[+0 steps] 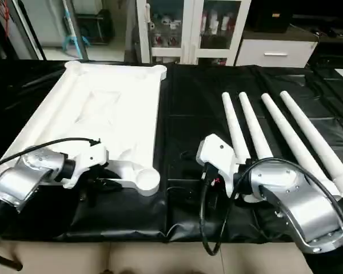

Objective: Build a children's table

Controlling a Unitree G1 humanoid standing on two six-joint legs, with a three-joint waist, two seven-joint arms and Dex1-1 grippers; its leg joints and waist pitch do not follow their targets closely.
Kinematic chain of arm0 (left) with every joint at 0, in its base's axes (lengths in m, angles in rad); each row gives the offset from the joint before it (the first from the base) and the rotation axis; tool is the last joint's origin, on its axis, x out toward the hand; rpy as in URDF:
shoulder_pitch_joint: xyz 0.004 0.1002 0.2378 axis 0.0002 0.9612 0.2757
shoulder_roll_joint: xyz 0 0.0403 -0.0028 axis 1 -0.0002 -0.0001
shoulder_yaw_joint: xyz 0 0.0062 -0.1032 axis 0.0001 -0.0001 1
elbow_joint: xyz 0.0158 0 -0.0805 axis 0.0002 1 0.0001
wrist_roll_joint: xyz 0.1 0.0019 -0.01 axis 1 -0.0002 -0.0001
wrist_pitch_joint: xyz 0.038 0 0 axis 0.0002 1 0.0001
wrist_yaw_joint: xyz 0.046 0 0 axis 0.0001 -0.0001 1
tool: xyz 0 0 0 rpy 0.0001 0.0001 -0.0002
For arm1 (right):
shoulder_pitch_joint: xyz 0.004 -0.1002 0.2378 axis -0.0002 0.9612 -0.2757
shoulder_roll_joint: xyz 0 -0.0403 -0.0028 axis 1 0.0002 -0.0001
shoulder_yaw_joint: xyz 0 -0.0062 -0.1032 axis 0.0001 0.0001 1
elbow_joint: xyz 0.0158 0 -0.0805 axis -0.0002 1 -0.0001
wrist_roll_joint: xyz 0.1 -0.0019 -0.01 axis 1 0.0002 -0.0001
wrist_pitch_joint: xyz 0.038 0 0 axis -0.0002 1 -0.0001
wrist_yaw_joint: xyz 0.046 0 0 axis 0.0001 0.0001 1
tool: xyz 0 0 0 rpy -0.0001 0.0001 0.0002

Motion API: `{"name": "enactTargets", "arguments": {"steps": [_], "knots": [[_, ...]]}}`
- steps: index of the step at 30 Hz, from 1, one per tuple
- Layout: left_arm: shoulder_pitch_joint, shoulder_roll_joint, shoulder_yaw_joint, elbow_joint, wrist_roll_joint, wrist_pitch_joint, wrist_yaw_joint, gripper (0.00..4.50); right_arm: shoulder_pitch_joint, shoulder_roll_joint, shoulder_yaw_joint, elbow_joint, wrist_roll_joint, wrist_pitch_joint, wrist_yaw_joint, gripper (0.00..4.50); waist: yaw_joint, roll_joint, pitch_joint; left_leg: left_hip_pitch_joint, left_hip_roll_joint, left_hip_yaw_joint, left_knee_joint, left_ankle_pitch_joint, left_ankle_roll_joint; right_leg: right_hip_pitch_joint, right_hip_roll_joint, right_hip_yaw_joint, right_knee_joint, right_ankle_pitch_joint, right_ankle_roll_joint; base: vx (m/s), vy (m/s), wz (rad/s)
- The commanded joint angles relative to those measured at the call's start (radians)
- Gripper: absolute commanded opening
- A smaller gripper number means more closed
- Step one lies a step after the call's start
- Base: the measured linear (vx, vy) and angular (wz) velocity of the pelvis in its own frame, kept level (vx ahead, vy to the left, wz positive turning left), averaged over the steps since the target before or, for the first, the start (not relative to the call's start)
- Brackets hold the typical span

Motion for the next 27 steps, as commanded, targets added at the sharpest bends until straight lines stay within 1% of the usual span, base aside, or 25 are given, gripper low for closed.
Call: {"name": "enactTargets", "arguments": {"steps": [1, 2, 3, 4, 5, 6, 8, 9, 10, 12, 13, 15, 16, 17, 18, 21, 22, 23, 26, 27], "knots": [[-0.006, -0.011, 0.015, 0.011, 0.016, 0.024, 0.059, 0.72, 0.008, 0.0, 0.004, -0.016, -0.014, -0.011, -0.017, 4.5, 0.001, -0.002, -0.051, 0.005, 0.059, -0.014, -0.091, -0.123, 0.014, 0.04, -0.077, 0.039, -0.063, -0.089, -0.276, 0.0, 0.0, 0.0], [-0.009, -0.025, 0.023, 0.019, 0.019, 0.032, 0.09, 0.63, 0.011, 0.003, 0.003, -0.013, -0.021, -0.016, -0.027, 4.5, 0.001, -0.004, -0.05, 0.005, 0.06, -0.013, -0.092, -0.138, 0.011, 0.039, -0.076, 0.04, -0.066, -0.113, -0.273, 0.0, 0.0, 0.0], [-0.013, -0.036, 0.029, 0.026, 0.021, 0.037, 0.112, 0.63, 0.012, 0.006, 0.002, -0.011, -0.026, -0.018, -0.035, 4.5, 0.0, -0.004, -0.049, 0.004, 0.06, -0.013, -0.092, -0.141, 0.009, 0.04, -0.076, 0.04, -0.067, -0.121, -0.271, 0.0, 0.0, 0.0], [-0.015, -0.043, 0.033, 0.031, 0.023, 0.037, 0.128, 0.56, 0.013, 0.008, 0.001, -0.009, -0.029, -0.019, -0.04, 4.5, -0.001, -0.002, -0.049, 0.005, 0.06, -0.013, -0.093, -0.15, 0.005, 0.039, -0.075, 0.04, -0.068, -0.139, -0.266, 0.0, 0.0, 0.0], [-0.024, -0.07, 0.05, 0.048, 0.034, 0.059, 0.197, 0.48, 0.015, 0.013, 0.0, -0.006, -0.04, -0.023, -0.055, 4.5, -0.004, -0.006, -0.048, 0.003, 0.06, -0.011, -0.093, -0.152, 0.002, 0.039, -0.074, 0.04, -0.069, -0.144, -0.262, 0.0, 0.0, 0.0], [-0.024, -0.07, 0.05, 0.048, 0.034, 0.059, 0.197, 0.4, 0.015, 0.013, 0.0, -0.006, -0.04, -0.023, -0.055, 4.5, -0.004, -0.006, -0.048, 0.003, 0.06, -0.011, -0.093, -0.152, 0.002, 0.039, -0.074, 0.04, -0.069, -0.144, -0.262, 0.0, 0.0, 0.0], [-0.028, -0.088, 0.058, 0.05, 0.049, 0.082, 0.243, 0.31, 0.015, 0.019, -0.002, 0.001, -0.051, -0.027, -0.071, 4.5, -0.008, -0.005, -0.049, -0.002, 0.059, -0.014, -0.093, -0.145, 0.001, 0.044, -0.076, 0.039, -0.068, -0.15, -0.252, 0.0, 0.0, 0.0], [-0.029, -0.106, 0.067, 0.046, 0.059, 0.109, 0.292, 0.31, 0.014, 0.024, -0.003, 0.008, -0.063, -0.033, -0.088, 4.5, -0.011, -0.007, -0.051, -0.004, 0.059, -0.014, -0.093, -0.138, 0.003, 0.045, -0.076, 0.038, -0.069, -0.15, -0.246, 0.0, 0.0, 0.0], [-0.029, -0.114, 0.073, 0.044, 0.061, 0.121, 0.313, 0.26, 0.013, 0.026, -0.004, 0.01, -0.066, -0.035, -0.094, 4.5, -0.016, -0.009, -0.052, -0.002, 0.058, -0.012, -0.09, -0.121, 0.008, 0.044, -0.074, 0.039, -0.069, -0.124, -0.252, 0.0, 0.0, 0.0], [-0.029, -0.12, 0.073, 0.039, 0.067, 0.129, 0.327, 0.21, 0.011, 0.031, -0.005, 0.016, -0.073, -0.037, -0.108, 4.5, -0.021, -0.01, -0.055, -0.006, 0.057, -0.012, -0.087, -0.09, 0.024, 0.047, -0.075, 0.039, -0.066, -0.085, -0.263, 0.0, 0.0, 0.0], [-0.031, -0.129, 0.075, 0.036, 0.078, 0.146, 0.364, 0.11, 0.003, 0.04, -0.008, 0.031, -0.09, -0.048, -0.134, 4.5, -0.024, -0.009, -0.055, -0.005, 0.057, -0.011, -0.086, -0.078, 0.03, 0.046, -0.072, 0.038, -0.066, -0.07, -0.267, 0.0, 0.0, 0.0], [-0.03, -0.134, 0.065, 0.027, 0.099, 0.157, 0.391, 0.02, -0.015, 0.065, -0.019, 0.061, -0.11, -0.036, -0.188, 4.5, -0.028, -0.009, -0.056, -0.003, 0.056, -0.01, -0.085, -0.07, 0.038, 0.045, -0.072, 0.037, -0.067, -0.062, -0.277, 0.0, 0.0, 0.0], [-0.03, -0.134, 0.065, 0.027, 0.099, 0.157, 0.391, 0.0, -0.015, 0.065, -0.019, 0.061, -0.11, -0.036, -0.188, 4.5, -0.029, -0.008, -0.055, -0.003, 0.056, -0.01, -0.085, -0.069, 0.038, 0.043, -0.071, 0.037, -0.067, -0.062, -0.28, 0.0, 0.0, 0.0], [-0.029, -0.137, 0.061, 0.025, 0.12, 0.175, 0.426, 0.0, -0.026, 0.082, -0.023, 0.078, -0.129, -0.03, -0.224, 4.5, -0.028, -0.007, -0.055, -0.001, 0.058, -0.009, -0.086, -0.071, 0.037, 0.043, -0.071, 0.037, -0.066, -0.057, -0.286, 0.0, 0.0, 0.0], [-0.027, -0.138, 0.06, 0.025, 0.122, 0.168, 0.432, 0.0, -0.029, 0.088, -0.024, 0.083, -0.133, -0.027, -0.234, 4.5, -0.029, -0.01, -0.054, -0.002, 0.058, -0.009, -0.086, -0.073, 0.038, 0.043, -0.07, 0.036, -0.067, -0.059, -0.285, 0.0, 0.0, 0.0], [-0.02, -0.146, 0.064, 0.015, 0.122, 0.159, 0.441, 0.0, -0.032, 0.103, -0.026, 0.09, -0.138, -0.02, -0.257, 4.5, -0.026, -0.008, -0.053, 0.001, 0.059, -0.008, -0.088, -0.091, 0.037, 0.042, -0.07, 0.037, -0.068, -0.079, -0.279, 0.0, 0.0, 0.0], [-0.018, -0.148, 0.063, 0.01, 0.12, 0.139, 0.436, 0.0, -0.035, 0.108, -0.026, 0.095, -0.145, -0.013, -0.268, 4.5, -0.026, -0.01, -0.053, 0.001, 0.059, -0.008, -0.088, -0.091, 0.036, 0.042, -0.071, 0.037, -0.068, -0.08, -0.276, 0.0, 0.0, 0.0], [-0.017, -0.151, 0.064, 0.007, 0.119, 0.129, 0.44, 0.0, -0.038, 0.113, -0.026, 0.101, -0.152, -0.004, -0.281, 4.5, -0.025, -0.009, -0.053, 0.001, 0.059, -0.008, -0.088, -0.089, 0.036, 0.042, -0.07, 0.037, -0.068, -0.078, -0.275, 0.0, 0.0, 0.0], [-0.026, -0.165, 0.07, 0.016, 0.133, 0.115, 0.489, 0.0, -0.048, 0.132, -0.031, 0.122, -0.164, 0.017, -0.322, 4.5, -0.025, -0.009, -0.054, 0.002, 0.058, -0.007, -0.087, -0.079, 0.033, 0.042, -0.07, 0.038, -0.067, -0.063, -0.279, 0.0, 0.0, 0.0], [-0.037, -0.175, 0.071, 0.033, 0.134, 0.084, 0.507, 0.0, -0.054, 0.147, -0.034, 0.135, -0.175, 0.032, -0.353, 4.5, -0.024, -0.008, -0.053, 0.0, 0.057, -0.007, -0.088, -0.079, 0.031, 0.042, -0.07, 0.037, -0.068, -0.064, -0.277, 0.0, 0.0, 0.0]]}}
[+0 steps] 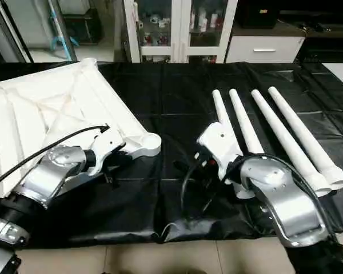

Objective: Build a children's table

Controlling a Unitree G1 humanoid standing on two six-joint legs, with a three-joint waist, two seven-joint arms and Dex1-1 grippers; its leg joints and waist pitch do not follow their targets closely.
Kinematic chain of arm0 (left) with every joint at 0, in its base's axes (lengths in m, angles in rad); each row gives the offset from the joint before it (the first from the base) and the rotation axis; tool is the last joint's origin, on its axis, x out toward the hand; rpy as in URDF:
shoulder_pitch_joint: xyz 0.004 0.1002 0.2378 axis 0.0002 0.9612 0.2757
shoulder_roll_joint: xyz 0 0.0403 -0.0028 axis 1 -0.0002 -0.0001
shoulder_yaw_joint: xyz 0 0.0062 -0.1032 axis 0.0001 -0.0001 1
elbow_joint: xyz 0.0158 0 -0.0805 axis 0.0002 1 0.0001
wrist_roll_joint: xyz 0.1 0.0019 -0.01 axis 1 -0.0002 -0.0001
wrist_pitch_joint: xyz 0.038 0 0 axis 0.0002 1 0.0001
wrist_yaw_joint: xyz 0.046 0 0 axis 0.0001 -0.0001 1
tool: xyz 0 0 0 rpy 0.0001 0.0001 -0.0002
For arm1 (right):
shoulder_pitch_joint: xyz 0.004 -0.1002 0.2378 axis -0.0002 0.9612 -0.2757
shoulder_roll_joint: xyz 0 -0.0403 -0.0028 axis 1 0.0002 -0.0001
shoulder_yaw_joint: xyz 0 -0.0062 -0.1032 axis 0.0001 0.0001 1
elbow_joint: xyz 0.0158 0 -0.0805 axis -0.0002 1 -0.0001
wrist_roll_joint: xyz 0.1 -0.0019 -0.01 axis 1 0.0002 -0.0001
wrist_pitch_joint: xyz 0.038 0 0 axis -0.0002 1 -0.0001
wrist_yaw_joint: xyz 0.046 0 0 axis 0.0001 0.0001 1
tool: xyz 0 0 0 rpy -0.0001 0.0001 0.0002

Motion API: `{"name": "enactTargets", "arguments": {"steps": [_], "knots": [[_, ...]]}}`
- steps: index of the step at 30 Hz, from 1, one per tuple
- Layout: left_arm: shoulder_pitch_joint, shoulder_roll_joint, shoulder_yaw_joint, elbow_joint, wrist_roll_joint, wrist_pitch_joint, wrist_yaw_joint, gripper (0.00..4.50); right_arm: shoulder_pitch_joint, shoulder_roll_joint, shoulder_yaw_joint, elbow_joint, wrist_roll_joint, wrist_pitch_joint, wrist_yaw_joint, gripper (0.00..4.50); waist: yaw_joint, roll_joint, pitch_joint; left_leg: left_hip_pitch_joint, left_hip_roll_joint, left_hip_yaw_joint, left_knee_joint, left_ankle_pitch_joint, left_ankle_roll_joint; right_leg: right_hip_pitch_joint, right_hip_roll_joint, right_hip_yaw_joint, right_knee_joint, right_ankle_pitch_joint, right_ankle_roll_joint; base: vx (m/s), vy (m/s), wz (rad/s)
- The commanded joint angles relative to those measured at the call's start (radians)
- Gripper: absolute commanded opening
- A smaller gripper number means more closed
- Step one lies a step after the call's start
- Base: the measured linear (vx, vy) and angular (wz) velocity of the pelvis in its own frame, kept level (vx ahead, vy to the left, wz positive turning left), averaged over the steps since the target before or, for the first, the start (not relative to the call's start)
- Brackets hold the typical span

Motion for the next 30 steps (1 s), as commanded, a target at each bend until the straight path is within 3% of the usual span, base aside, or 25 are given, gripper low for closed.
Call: {"name": "enactTargets", "arguments": {"steps": [1, 6, 7, 8, 9, 10, 14, 16, 17, 18, 19, 20, 22, 24, 27, 29, 30], "knots": [[-0.013, -0.011, 0.022, 0.031, 0.02, -0.054, 0.089, 0.0, -0.014, 0.019, -0.025, 0.015, -0.015, 0.036, -0.046, 4.5, 0.006, -0.01, -0.052, 0.0, 0.049, -0.018, -0.082, -0.085, 0.032, 0.043, -0.07, 0.038, -0.065, -0.071, -0.273, 0.0, 0.0, 0.0], [-0.035, -0.053, 0.043, 0.036, -0.006, -0.094, 0.112, 0.0, -0.016, 0.046, -0.045, 0.016, -0.013, 0.081, -0.097, 4.5, 0.009, -0.009, -0.056, 0.001, 0.048, -0.018, -0.08, -0.059, 0.029, 0.046, -0.072, 0.04, -0.06, -0.031, -0.271, 0.0, 0.0, 0.0], [-0.037, -0.056, 0.045, 0.037, -0.007, -0.097, 0.113, 0.0, -0.016, 0.048, -0.046, 0.017, -0.016, 0.081, -0.101, 4.5, 0.01, -0.002, -0.056, 0.001, 0.048, -0.019, -0.079, -0.052, 0.029, 0.045, -0.071, 0.039, -0.058, -0.02, -0.272, 0.0, 0.0, 0.0], [-0.038, -0.061, 0.047, 0.038, -0.009, -0.102, 0.114, 0.0, -0.016, 0.05, -0.047, 0.02, -0.019, 0.08, -0.106, 4.5, 0.01, -0.007, -0.057, 0.001, 0.047, -0.017, -0.078, -0.05, 0.032, 0.046, -0.071, 0.039, -0.059, -0.006, -0.274, 0.0, 0.0, 0.0], [-0.045, -0.076, 0.051, 0.042, -0.011, -0.127, 0.124, 0.0, -0.016, 0.057, -0.05, 0.022, -0.029, 0.087, -0.121, 4.5, 0.012, -0.003, -0.057, -0.001, 0.047, -0.017, -0.078, -0.039, 0.035, 0.047, -0.072, 0.039, -0.057, 0.006, -0.276, 0.0, 0.0, 0.0], [-0.045, -0.076, 0.051, 0.042, -0.011, -0.127, 0.124, 0.0, -0.016, 0.057, -0.05, 0.022, -0.029, 0.087, -0.121, 4.5, 0.013, -0.005, -0.058, 0.0, 0.047, -0.017, -0.077, -0.032, 0.038, 0.047, -0.071, 0.039, -0.056, 0.019, -0.278, 0.0, 0.0, 0.0], [-0.044, -0.115, 0.094, 0.002, -0.08, -0.078, 0.088, 0.73, -0.013, 0.086, -0.07, 0.02, -0.03, 0.115, -0.171, 4.5, 0.024, -0.003, -0.063, -0.001, 0.046, -0.014, -0.071, -0.001, 0.052, 0.048, -0.073, 0.04, -0.05, 0.053, -0.291, 0.0, 0.0, 0.0], [-0.031, -0.124, 0.104, -0.042, -0.105, -0.045, 0.071, 0.87, -0.013, 0.102, -0.082, 0.019, -0.028, 0.144, -0.199, 4.5, 0.034, -0.006, -0.066, -0.004, 0.049, -0.014, -0.068, 0.06, 0.065, 0.047, -0.07, 0.038, -0.039, 0.134, -0.302, 0.0, 0.0, 0.0], [-0.018, -0.129, 0.117, -0.084, -0.126, -0.014, 0.063, 1.02, -0.016, 0.112, -0.088, 0.016, -0.026, 0.162, -0.215, 4.5, 0.035, -0.006, -0.066, -0.005, 0.047, -0.014, -0.067, 0.066, 0.069, 0.047, -0.069, 0.038, -0.038, 0.144, -0.303, 0.0, 0.0, 0.0], [-0.008, -0.13, 0.125, -0.111, -0.139, 0.002, 0.06, 1.02, -0.018, 0.118, -0.092, 0.015, -0.026, 0.173, -0.225, 4.5, 0.036, -0.013, -0.066, -0.007, 0.046, -0.013, -0.067, 0.07, 0.078, 0.049, -0.072, 0.038, -0.037, 0.145, -0.302, 0.0, 0.0, 0.0], [0.003, -0.135, 0.141, -0.144, -0.152, 0.015, 0.07, 1.04, -0.023, 0.126, -0.097, 0.015, -0.026, 0.181, -0.231, 4.5, 0.036, -0.011, -0.065, -0.006, 0.046, -0.012, -0.066, 0.069, 0.081, 0.048, -0.072, 0.038, -0.038, 0.141, -0.302, 0.0, 0.0, 0.0], [0.012, -0.139, 0.159, -0.176, -0.169, 0.031, 0.08, 1.2, -0.028, 0.134, -0.103, 0.016, -0.021, 0.189, -0.232, 4.5, 0.032, -0.026, -0.061, -0.01, 0.046, -0.01, -0.068, 0.048, 0.086, 0.048, -0.071, 0.037, -0.044, 0.097, -0.295, 0.0, 0.0, 0.0], [0.018, -0.143, 0.171, -0.195, -0.179, 0.04, 0.085, 1.45, -0.031, 0.138, -0.107, 0.016, -0.017, 0.193, -0.232, 4.5, 0.034, -0.015, -0.06, -0.006, 0.047, -0.01, -0.068, 0.032, 0.081, 0.043, -0.071, 0.037, -0.046, 0.047, -0.285, 0.0, 0.0, 0.0], [0.037, -0.155, 0.211, -0.264, -0.199, 0.045, 0.129, 1.5, -0.051, 0.158, -0.124, 0.037, -0.013, 0.211, -0.254, 4.5, 0.032, -0.021, -0.059, -0.009, 0.048, -0.012, -0.071, 0.028, 0.075, 0.045, -0.072, 0.036, -0.044, 0.037, -0.283, 0.0, 0.0, 0.0], [0.077, -0.154, 0.283, -0.414, -0.267, 0.092, 0.169, 1.5, -0.096, 0.189, -0.158, 0.088, -0.023, 0.247, -0.318, 4.5, 0.033, -0.012, -0.058, -0.004, 0.049, -0.012, -0.071, 0.02, 0.054, 0.039, -0.069, 0.035, -0.047, 0.025, -0.289, 0.0, 0.0, 0.0], [0.137, -0.104, 0.261, -0.54, -0.277, 0.126, 0.105, 1.5, -0.122, 0.198, -0.182, 0.13, -0.035, 0.272, -0.354, 4.5, 0.033, -0.017, -0.056, -0.004, 0.048, -0.011, -0.072, 0.028, 0.044, 0.04, -0.067, 0.034, -0.044, 0.039, -0.283, 0.0, 0.0, 0.0], [0.137, -0.104, 0.261, -0.54, -0.277, 0.126, 0.105, 1.5, -0.122, 0.198, -0.182, 0.13, -0.035, 0.272, -0.354, 4.5, 0.033, -0.017, -0.056, -0.004, 0.048, -0.011, -0.072, 0.028, 0.044, 0.04, -0.067, 0.034, -0.044, 0.039, -0.283, 0.0, 0.0, 0.0]]}}
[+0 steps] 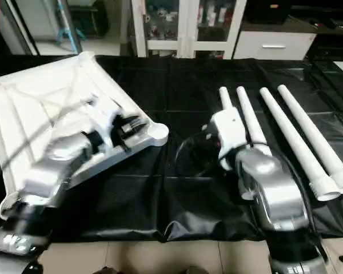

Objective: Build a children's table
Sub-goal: Pick table leg

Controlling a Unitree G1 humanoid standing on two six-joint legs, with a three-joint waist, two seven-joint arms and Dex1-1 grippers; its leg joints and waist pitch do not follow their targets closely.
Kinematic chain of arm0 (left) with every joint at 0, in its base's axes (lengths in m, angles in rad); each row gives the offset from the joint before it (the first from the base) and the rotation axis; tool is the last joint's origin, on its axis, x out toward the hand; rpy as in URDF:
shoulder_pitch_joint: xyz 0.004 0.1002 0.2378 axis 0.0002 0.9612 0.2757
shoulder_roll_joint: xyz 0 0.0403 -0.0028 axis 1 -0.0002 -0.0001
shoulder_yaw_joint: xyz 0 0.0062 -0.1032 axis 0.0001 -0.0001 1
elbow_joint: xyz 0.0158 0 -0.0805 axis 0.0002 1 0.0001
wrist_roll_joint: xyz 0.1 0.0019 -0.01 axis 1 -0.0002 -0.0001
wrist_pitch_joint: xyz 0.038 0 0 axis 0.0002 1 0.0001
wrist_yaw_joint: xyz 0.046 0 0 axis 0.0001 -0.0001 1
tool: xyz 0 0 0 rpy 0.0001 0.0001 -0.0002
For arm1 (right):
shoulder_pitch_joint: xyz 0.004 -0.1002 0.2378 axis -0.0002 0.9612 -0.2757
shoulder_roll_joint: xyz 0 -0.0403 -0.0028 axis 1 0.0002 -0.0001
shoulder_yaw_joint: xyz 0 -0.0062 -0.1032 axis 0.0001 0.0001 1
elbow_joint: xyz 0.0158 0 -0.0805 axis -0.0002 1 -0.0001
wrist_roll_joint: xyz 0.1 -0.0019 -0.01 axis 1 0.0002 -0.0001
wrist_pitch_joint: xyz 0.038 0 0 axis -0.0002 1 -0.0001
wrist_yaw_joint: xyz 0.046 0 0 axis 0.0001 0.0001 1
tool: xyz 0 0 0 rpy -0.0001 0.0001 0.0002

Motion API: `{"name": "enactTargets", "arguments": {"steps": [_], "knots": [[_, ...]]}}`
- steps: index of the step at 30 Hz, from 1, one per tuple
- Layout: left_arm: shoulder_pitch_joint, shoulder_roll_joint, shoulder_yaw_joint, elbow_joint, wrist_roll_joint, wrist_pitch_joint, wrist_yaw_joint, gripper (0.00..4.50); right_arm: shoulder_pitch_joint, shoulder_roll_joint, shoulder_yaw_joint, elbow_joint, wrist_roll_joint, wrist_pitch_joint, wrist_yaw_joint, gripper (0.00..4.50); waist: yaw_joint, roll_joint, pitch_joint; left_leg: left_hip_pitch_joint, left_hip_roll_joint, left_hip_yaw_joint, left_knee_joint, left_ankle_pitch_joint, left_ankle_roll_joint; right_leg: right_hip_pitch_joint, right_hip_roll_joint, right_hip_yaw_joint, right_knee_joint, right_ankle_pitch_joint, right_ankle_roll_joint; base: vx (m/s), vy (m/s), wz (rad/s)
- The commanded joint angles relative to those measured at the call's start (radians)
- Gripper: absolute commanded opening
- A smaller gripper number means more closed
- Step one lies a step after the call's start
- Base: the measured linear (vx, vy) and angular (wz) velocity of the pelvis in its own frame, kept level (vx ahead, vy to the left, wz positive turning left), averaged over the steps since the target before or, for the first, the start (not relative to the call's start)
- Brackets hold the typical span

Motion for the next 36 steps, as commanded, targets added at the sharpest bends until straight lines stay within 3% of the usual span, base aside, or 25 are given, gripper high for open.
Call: {"name": "enactTargets", "arguments": {"steps": [1, 4, 5, 11, 13, 14, 16, 18, 23, 29, 34, 36], "knots": [[0.042, 0.028, -0.034, -0.084, -0.003, 0.029, -0.053, 1.5, -0.015, -0.005, -0.03, 0.033, -0.017, 0.037, -0.032, 4.5, 0.003, -0.011, -0.069, 0.01, 0.046, -0.011, -0.073, 0.024, 0.036, 0.056, -0.064, 0.035, -0.048, 0.032, -0.267, 0.0, 0.0, 0.0], [0.12, 0.073, -0.104, -0.232, -0.033, 0.079, -0.126, 1.5, -0.045, -0.032, -0.039, 0.092, -0.039, 0.101, -0.04, 4.5, 0.005, -0.01, -0.067, 0.013, 0.046, -0.008, -0.074, 0.026, 0.029, 0.052, -0.062, 0.035, -0.049, 0.023, -0.255, 0.0, 0.0, 0.0], [0.142, 0.085, -0.13, -0.286, -0.063, 0.106, -0.148, 1.5, -0.07, -0.052, -0.038, 0.133, -0.042, 0.136, -0.031, 4.5, 0.009, -0.006, -0.067, 0.016, 0.044, -0.006, -0.074, 0.012, 0.012, 0.049, -0.059, 0.034, -0.048, 0.008, -0.252, 0.0, 0.0, 0.0], [0.166, 0.078, -0.196, -0.375, -0.125, 0.173, -0.161, 1.5, -0.152, -0.097, -0.013, 0.271, -0.054, 0.188, -0.023, 4.5, 0.0, -0.008, -0.063, 0.009, 0.038, -0.006, -0.073, -0.044, -0.02, 0.057, -0.058, 0.037, -0.055, -0.045, -0.244, 0.0, 0.0, 0.0], [0.167, 0.063, -0.213, -0.373, -0.105, 0.167, -0.154, 1.5, -0.173, -0.101, -0.012, 0.311, -0.06, 0.194, -0.025, 4.5, -0.003, -0.013, -0.061, 0.006, 0.036, -0.005, -0.073, -0.059, -0.02, 0.057, -0.058, 0.038, -0.06, -0.082, -0.241, 0.0, 0.0, 0.0], [0.165, 0.058, -0.218, -0.371, -0.095, 0.162, -0.149, 1.5, -0.181, -0.104, -0.012, 0.327, -0.066, 0.197, -0.031, 4.5, -0.004, -0.022, -0.061, 0.005, 0.037, -0.004, -0.072, -0.065, -0.018, 0.057, -0.058, 0.038, -0.063, -0.098, -0.237, 0.0, 0.0, 0.0], [0.16, 0.055, -0.225, -0.372, -0.086, 0.163, -0.146, 1.5, -0.191, -0.107, -0.01, 0.348, -0.07, 0.207, -0.032, 4.5, -0.003, -0.018, -0.06, 0.005, 0.037, -0.004, -0.072, -0.068, -0.019, 0.056, -0.059, 0.039, -0.064, -0.13, -0.227, 0.0, 0.0, 0.0], [0.158, 0.056, -0.229, -0.38, -0.084, 0.172, -0.144, 1.5, -0.198, -0.109, -0.006, 0.367, -0.062, 0.218, -0.013, 4.5, -0.005, -0.031, -0.061, 0.003, 0.036, -0.005, -0.071, -0.068, -0.012, 0.055, -0.058, 0.038, -0.065, -0.159, -0.214, 0.0, 0.0, 0.0], [0.165, 0.078, -0.238, -0.416, -0.099, 0.201, -0.128, 1.5, -0.197, -0.098, 0.0, 0.409, -0.041, 0.222, 0.024, 4.5, -0.002, -0.029, -0.062, 0.004, 0.038, -0.005, -0.069, -0.049, -0.003, 0.051, -0.057, 0.036, -0.061, -0.145, -0.218, 0.0, 0.0, 0.0], [0.18, 0.079, -0.249, -0.427, -0.085, 0.211, -0.111, 1.53, -0.193, -0.08, 0.0, 0.469, -0.032, 0.201, 0.042, 3.96, 0.001, -0.034, -0.066, 0.004, 0.038, -0.004, -0.067, -0.022, 0.002, 0.052, -0.056, 0.034, -0.055, -0.09, -0.233, 0.0, 0.0, 0.0], [0.173, 0.074, -0.25, -0.446, -0.097, 0.235, -0.088, 1.53, -0.195, -0.085, 0.006, 0.511, -0.039, 0.182, 0.052, 3.51, 0.002, -0.034, -0.065, 0.004, 0.039, -0.004, -0.068, -0.037, -0.002, 0.052, -0.057, 0.034, -0.056, -0.102, -0.235, 0.0, 0.0, 0.0], [0.172, 0.077, -0.254, -0.439, -0.087, 0.224, -0.084, 1.53, -0.196, -0.082, 0.001, 0.517, -0.042, 0.184, 0.045, 3.32, 0.001, -0.04, -0.064, 0.003, 0.038, -0.003, -0.068, -0.044, -0.002, 0.052, -0.056, 0.034, -0.058, -0.12, -0.231, 0.0, 0.0, 0.0]]}}
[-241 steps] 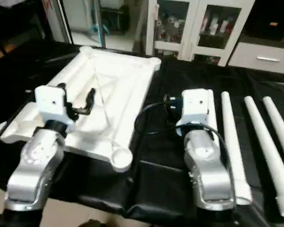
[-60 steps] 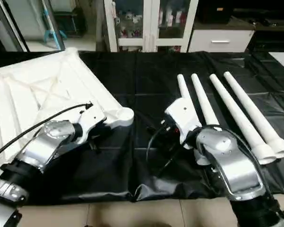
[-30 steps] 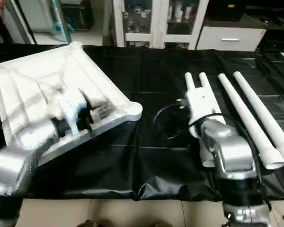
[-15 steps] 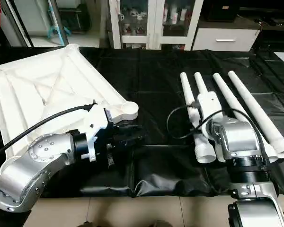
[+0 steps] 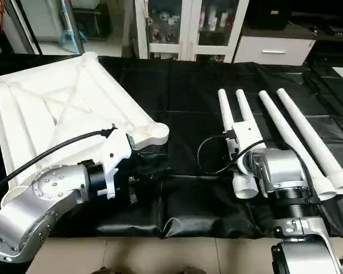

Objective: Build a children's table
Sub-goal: Pick table leg

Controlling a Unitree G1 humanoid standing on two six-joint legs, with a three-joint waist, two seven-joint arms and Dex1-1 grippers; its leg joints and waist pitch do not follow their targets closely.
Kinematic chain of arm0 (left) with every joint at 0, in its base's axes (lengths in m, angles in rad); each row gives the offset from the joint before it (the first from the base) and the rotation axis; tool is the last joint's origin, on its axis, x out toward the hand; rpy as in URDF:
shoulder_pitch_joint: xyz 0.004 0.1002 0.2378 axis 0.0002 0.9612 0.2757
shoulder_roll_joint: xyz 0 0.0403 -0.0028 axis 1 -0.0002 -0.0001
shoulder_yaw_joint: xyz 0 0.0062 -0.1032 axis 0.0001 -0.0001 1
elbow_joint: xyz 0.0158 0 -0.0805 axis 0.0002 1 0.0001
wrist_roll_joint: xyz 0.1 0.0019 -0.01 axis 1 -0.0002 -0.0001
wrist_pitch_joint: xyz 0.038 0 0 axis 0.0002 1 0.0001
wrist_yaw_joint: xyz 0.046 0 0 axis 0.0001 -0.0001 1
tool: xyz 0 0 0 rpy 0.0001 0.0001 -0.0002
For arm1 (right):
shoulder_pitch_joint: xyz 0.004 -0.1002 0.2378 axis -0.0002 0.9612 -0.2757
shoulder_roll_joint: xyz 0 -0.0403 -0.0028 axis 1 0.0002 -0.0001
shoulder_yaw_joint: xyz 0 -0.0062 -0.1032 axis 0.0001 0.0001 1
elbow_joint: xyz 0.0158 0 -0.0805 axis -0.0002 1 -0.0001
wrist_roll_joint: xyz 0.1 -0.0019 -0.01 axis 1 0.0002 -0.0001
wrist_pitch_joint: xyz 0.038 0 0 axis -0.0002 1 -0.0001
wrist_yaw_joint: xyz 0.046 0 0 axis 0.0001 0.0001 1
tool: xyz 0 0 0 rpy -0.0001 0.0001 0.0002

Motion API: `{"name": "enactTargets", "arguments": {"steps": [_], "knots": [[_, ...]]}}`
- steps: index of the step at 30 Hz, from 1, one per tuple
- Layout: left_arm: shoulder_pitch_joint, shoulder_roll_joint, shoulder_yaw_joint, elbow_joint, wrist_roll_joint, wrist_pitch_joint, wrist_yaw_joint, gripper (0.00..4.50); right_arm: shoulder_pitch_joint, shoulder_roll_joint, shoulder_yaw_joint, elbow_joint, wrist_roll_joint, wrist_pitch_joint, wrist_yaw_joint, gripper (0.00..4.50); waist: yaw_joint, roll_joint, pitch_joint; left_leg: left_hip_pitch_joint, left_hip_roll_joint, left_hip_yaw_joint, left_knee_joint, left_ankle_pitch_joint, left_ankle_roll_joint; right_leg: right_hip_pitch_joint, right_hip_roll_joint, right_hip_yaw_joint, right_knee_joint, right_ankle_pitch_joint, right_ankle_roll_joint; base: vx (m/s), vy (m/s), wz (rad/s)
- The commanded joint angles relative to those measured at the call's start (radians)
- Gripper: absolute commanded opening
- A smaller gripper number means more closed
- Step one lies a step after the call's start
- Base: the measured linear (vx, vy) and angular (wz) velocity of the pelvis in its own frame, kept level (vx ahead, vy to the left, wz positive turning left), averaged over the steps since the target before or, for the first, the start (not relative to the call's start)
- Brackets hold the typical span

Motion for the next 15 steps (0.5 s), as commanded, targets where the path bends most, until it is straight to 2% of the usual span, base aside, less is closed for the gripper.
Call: {"name": "enactTargets", "arguments": {"steps": [1, 4, 6, 7, 8, 10, 11, 12, 14, 15], "knots": [[-0.009, 0.006, -0.011, -0.014, 0.011, -0.002, 0.008, 1.53, -0.003, -0.001, -0.004, 0.016, 0.001, 0.005, -0.006, 3.24, 0.002, -0.017, -0.063, 0.004, 0.037, -0.004, -0.069, -0.056, 0.006, 0.052, -0.057, 0.034, -0.071, -0.133, -0.225, 0.0, 0.0, 0.0], [-0.016, 0.008, -0.005, -0.003, 0.012, -0.009, 0.01, 1.53, -0.001, 0.007, -0.021, 0.013, -0.001, 0.005, -0.02, 3.04, 0.002, -0.018, -0.065, 0.003, 0.037, -0.005, -0.068, -0.046, 0.004, 0.052, -0.056, 0.034, -0.069, -0.121, -0.221, 0.0, 0.0, 0.0], [-0.018, 0.007, 0.004, -0.002, 0.005, -0.006, 0.013, 1.53, -0.001, 0.015, -0.034, 0.006, 0.001, 0.004, -0.031, 2.74, 0.001, -0.011, -0.066, 0.004, 0.036, -0.005, -0.067, -0.041, 0.0, 0.053, -0.055, 0.034, -0.067, -0.093, -0.226, 0.0, 0.0, 0.0], [-0.018, 0.007, 0.004, -0.002, 0.005, -0.006, 0.013, 1.53, -0.001, 0.015, -0.034, 0.006, 0.001, 0.004, -0.031, 2.65, 0.001, -0.014, -0.066, 0.003, 0.036, -0.004, -0.068, -0.042, 0.001, 0.053, -0.055, 0.034, -0.067, -0.089, -0.228, 0.0, 0.0, 0.0], [-0.019, 0.005, 0.007, 0.001, 0.005, -0.003, 0.022, 1.53, 0.002, 0.021, -0.043, -0.005, 0.002, -0.005, -0.038, 2.59, 0.002, -0.009, -0.067, 0.005, 0.036, -0.005, -0.067, -0.041, 0.0, 0.053, -0.056, 0.034, -0.066, -0.085, -0.23, 0.0, 0.0, 0.0], [-0.025, -0.003, 0.012, 0.014, 0.016, 0.0, 0.044, 1.53, 0.008, 0.028, -0.053, -0.036, 0.009, -0.011, -0.042, 2.42, 0.003, -0.016, -0.067, 0.002, 0.036, -0.004, -0.068, -0.041, 0.003, 0.056, -0.055, 0.034, -0.066, -0.078, -0.231, 0.0, 0.0, 0.0], [-0.03, -0.011, 0.019, 0.027, 0.024, 0.001, 0.063, 1.53, 0.015, 0.036, -0.063, -0.065, 0.016, -0.018, -0.044, 2.3, 0.003, -0.015, -0.067, 0.003, 0.037, -0.005, -0.067, -0.039, 0.003, 0.055, -0.055, 0.034, -0.065, -0.078, -0.231, 0.0, 0.0, 0.0], [-0.034, -0.02, 0.032, 0.038, 0.027, 0.004, 0.079, 1.53, 0.021, 0.044, -0.07, -0.097, 0.023, -0.02, -0.048, 2.21, 0.003, -0.018, -0.066, 0.003, 0.037, -0.004, -0.068, -0.042, 0.005, 0.055, -0.055, 0.034, -0.067, -0.08, -0.226, 0.0, 0.0, 0.0], [-0.047, -0.049, 0.078, 0.06, 0.014, 0.021, 0.121, 1.53, 0.031, 0.057, -0.073, -0.169, 0.027, -0.023, -0.061, 2.08, 0.003, -0.017, -0.066, 0.002, 0.036, -0.005, -0.068, -0.037, 0.004, 0.056, -0.054, 0.035, -0.066, -0.079, -0.221, 0.0, 0.0, 0.0], [-0.064, -0.077, 0.12, 0.078, -0.003, 0.033, 0.157, 1.78, 0.033, 0.069, -0.077, -0.22, 0.035, -0.027, -0.064, 1.99, 0.002, -0.017, -0.068, 0.001, 0.036, -0.008, -0.069, -0.033, 0.005, 0.059, -0.056, 0.033, -0.065, -0.083, -0.219, 0.0, 0.0, 0.0]]}}
